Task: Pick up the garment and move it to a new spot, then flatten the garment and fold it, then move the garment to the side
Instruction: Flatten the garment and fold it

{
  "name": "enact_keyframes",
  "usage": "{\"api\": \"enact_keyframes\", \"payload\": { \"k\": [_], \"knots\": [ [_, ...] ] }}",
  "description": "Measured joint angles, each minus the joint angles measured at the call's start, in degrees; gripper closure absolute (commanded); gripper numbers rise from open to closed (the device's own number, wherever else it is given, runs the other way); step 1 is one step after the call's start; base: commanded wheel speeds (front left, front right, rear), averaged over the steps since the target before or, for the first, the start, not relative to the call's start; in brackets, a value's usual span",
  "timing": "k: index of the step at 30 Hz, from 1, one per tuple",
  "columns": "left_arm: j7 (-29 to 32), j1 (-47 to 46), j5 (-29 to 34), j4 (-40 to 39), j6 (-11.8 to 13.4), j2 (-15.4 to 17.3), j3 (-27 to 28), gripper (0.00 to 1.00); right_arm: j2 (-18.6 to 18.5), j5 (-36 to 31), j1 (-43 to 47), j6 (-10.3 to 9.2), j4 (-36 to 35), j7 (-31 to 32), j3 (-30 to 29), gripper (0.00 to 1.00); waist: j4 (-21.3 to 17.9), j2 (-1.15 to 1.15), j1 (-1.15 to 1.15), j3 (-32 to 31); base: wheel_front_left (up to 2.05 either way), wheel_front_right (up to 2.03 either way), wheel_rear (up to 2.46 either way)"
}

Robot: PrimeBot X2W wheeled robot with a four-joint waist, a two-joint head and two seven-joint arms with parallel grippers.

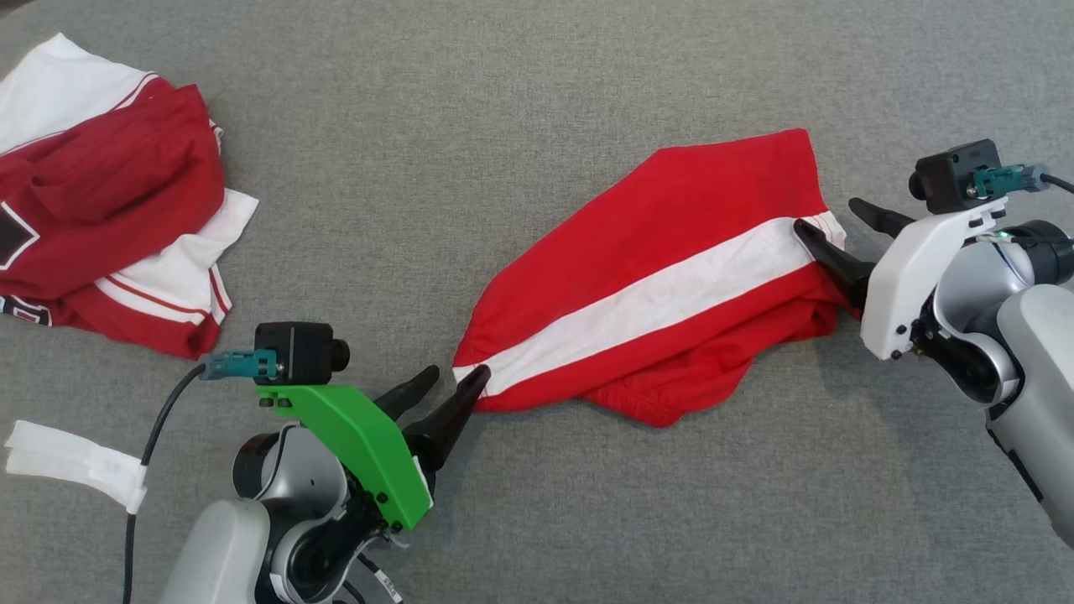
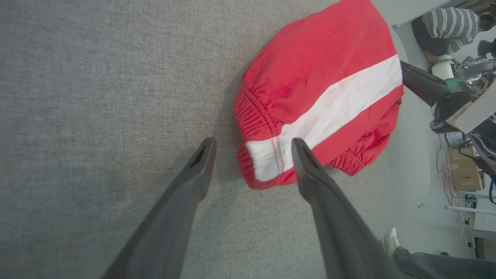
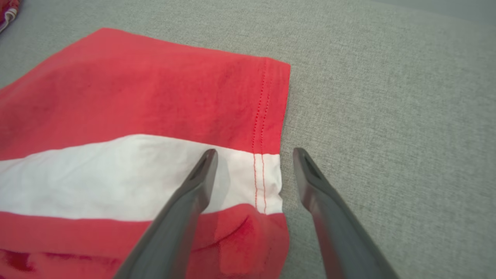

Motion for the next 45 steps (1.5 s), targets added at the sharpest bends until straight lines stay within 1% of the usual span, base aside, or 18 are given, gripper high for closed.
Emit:
{"api": "enact_keyframes", "payload": {
  "k": [6, 12, 13, 14, 15, 16, 17, 21, 34, 35, 37, 38, 39, 40, 42, 43, 44, 45],
  "knots": [
    [-0.2, 0.0, 0.0, 0.7, 0.0, -0.1, -0.5, 0.0, -0.6, 0.4, 0.4, 0.0, -2.2, 0.7, -0.2, 0.0, -0.5, 0.0, 0.0, 0.2, 0.0, 0.0, 0.0],
    [-0.4, 0.2, 0.0, 1.4, -0.4, -0.3, -1.0, 0.0, 1.0, 1.0, 1.5, 0.0, -3.3, 1.7, 0.5, 0.0, -0.7, 0.0, 0.0, 0.8, 0.0, 0.0, 0.0],
    [-0.5, 0.2, 0.0, 1.6, -0.5, -0.4, -1.1, 0.11, 1.3, 1.1, 1.6, 0.0, -3.4, 1.8, 0.7, 0.0, -0.7, 0.0, 0.0, 1.0, 0.0, 0.0, 0.0],
    [-0.9, 0.2, 0.0, 1.7, -0.7, -0.4, -1.1, 0.4, 1.5, 1.1, 1.7, 0.0, -3.5, 1.8, 0.7, 0.0, -0.7, 0.0, 0.0, 1.1, 0.0, 0.0, 0.0],
    [-1.2, 0.2, 0.0, 1.8, -0.9, -0.5, -1.1, 0.61, 1.6, 1.1, 1.8, 0.0, -3.5, 1.8, 0.7, 0.0, -0.7, 0.0, 0.0, 1.2, 0.0, 0.0, 0.0],
    [-1.5, 0.1, 0.0, 2.0, -1.0, -0.6, -1.1, 0.89, 1.6, 1.1, 1.9, 0.0, -3.6, 1.8, 0.7, 0.0, -0.8, 0.0, 0.0, 1.3, 0.0, 0.0, 0.0],
    [-1.5, 0.1, 0.0, 2.2, -1.1, -0.7, -1.1, 1.0, 1.7, 1.1, 1.9, 0.0, -3.6, 1.8, 0.8, 0.0, -0.8, 0.0, 0.0, 1.4, 0.0, 0.0, 0.0],
    [-2.2, 0.0, 0.0, 2.9, -1.6, -0.7, -1.1, 1.0, 1.9, 1.1, 1.9, 0.0, -3.6, 1.7, 1.0, 0.0, -0.9, 0.0, 0.0, 1.5, 0.0, 0.0, 0.0],
    [-3.5, 0.0, -0.1, 3.6, -1.7, -0.8, -1.0, 1.0, 2.4, 2.2, 3.5, 0.0, -2.8, 1.5, 0.0, 0.0, -1.3, 0.0, 0.0, 1.6, 0.0, 0.0, 0.0],
    [-3.5, 0.0, -0.1, 3.6, -1.7, -0.8, -1.0, 1.0, 2.5, 2.2, 3.5, 0.0, -2.7, 1.4, -0.1, 0.03, -1.3, 0.0, 0.0, 1.7, 0.0, 0.0, 0.0],
    [-3.8, 0.0, -0.2, 3.7, -1.7, -0.8, -1.0, 1.0, 2.7, 2.2, 3.4, -0.01, -2.5, 1.2, -0.1, 0.21, -1.3, 0.0, 0.0, 1.7, 0.0, 0.0, 0.0],
    [-3.9, -0.1, -0.2, 3.7, -1.7, -0.8, -1.0, 1.0, 2.8, 2.2, 3.4, 0.0, -2.4, 1.1, -0.1, 0.33, -1.3, 0.0, 0.0, 1.7, 0.0, 0.0, 0.0],
    [-4.0, -0.1, -0.1, 3.8, -1.7, -0.8, -1.0, 1.0, 2.9, 2.2, 3.4, -0.01, -2.3, 1.1, 0.0, 0.48, -1.3, 0.0, 0.0, 1.7, 0.0, 0.0, 0.0],
    [-4.0, -0.2, -0.1, 3.8, -1.7, -0.8, -1.0, 1.0, 3.0, 2.4, 3.4, 0.0, -2.1, 1.1, -0.1, 0.48, -1.2, 0.0, 0.0, 1.7, 0.0, 0.0, 0.0],
    [-4.0, -0.2, -0.2, 3.9, -1.8, -0.8, -1.0, 1.0, 3.1, 2.6, 3.4, 0.0, -1.7, 1.1, -0.2, 0.6, -1.1, 0.0, 0.0, 1.6, 0.0, 0.0, 0.0],
    [-4.0, -0.2, -0.2, 3.9, -1.8, -0.8, -1.1, 1.0, 3.1, 2.7, 3.4, 0.0, -1.4, 1.1, -0.3, 0.72, -1.1, 0.0, 0.0, 1.5, 0.0, 0.0, 0.0],
    [-4.0, -0.2, -0.2, 4.0, -1.8, -0.8, -1.1, 1.0, 3.1, 2.8, 3.4, 0.0, -1.1, 1.1, -0.5, 0.79, -1.0, 0.0, 0.0, 1.5, 0.0, 0.0, 0.0],
    [-4.1, -0.2, -0.2, 4.0, -1.8, -0.8, -1.1, 1.0, 3.1, 2.9, 3.5, 0.0, -1.0, 1.1, -0.5, 0.9, -1.0, 0.0, 0.0, 1.4, 0.0, 0.0, 0.0]
  ]
}}
